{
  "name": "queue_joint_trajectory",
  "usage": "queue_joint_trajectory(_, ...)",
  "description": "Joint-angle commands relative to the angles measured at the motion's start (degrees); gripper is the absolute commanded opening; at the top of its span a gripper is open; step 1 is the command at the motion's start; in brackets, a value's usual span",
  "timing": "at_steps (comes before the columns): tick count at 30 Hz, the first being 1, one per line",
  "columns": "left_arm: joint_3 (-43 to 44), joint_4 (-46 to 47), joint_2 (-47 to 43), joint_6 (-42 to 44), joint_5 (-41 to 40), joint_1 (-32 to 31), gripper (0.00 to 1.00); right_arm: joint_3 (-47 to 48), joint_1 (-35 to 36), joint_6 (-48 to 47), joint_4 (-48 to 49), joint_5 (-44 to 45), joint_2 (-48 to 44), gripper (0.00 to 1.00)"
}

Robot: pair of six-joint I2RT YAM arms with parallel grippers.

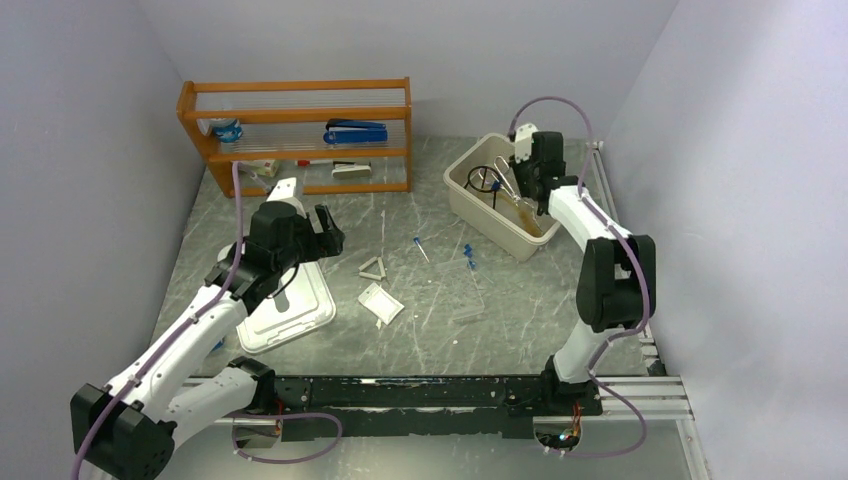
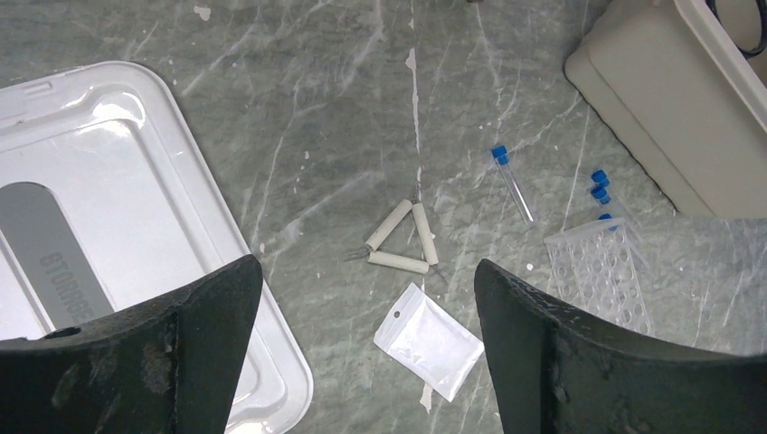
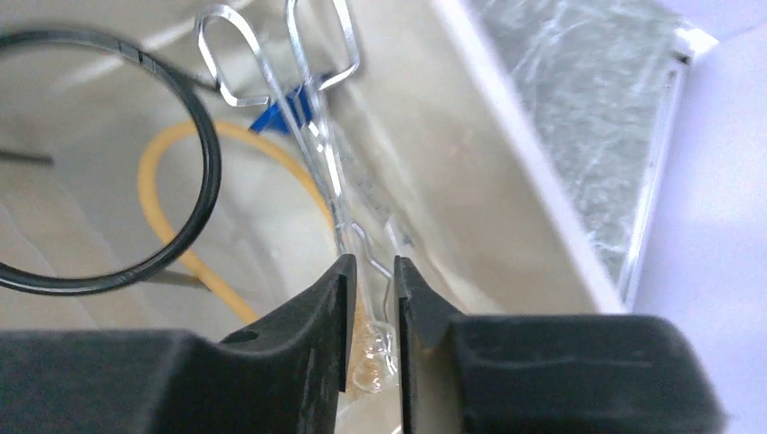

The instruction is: Organize the chemistry lab equipment

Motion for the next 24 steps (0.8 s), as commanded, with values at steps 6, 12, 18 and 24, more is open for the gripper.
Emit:
queue_joint_trajectory(6, 0.9, 0.6, -2.5, 1.1, 0.8, -0.1, 0.91, 5.5, 0.8, 18.5, -7.5, 2.9, -9.0, 0.0)
queue_joint_trajectory(12, 0.8, 0.7, -3.3, 0.9, 1.3, -0.1, 0.91, 4.2, 1.9, 24.4, -6.6, -3.8, -17.3, 0.0)
queue_joint_trajectory(18, 0.5, 0.8, -4.2, 0.8, 1.0, -0.1, 0.91, 2.8, 12.3, 27.0, -6.7, -4.4, -20.7, 0.04)
queue_joint_trajectory(24, 0.6, 0.7, -4.1, 0.8, 0.7, -0.1, 0.91, 2.8, 24.9, 30.4, -10.3, -0.5, -15.4, 0.0)
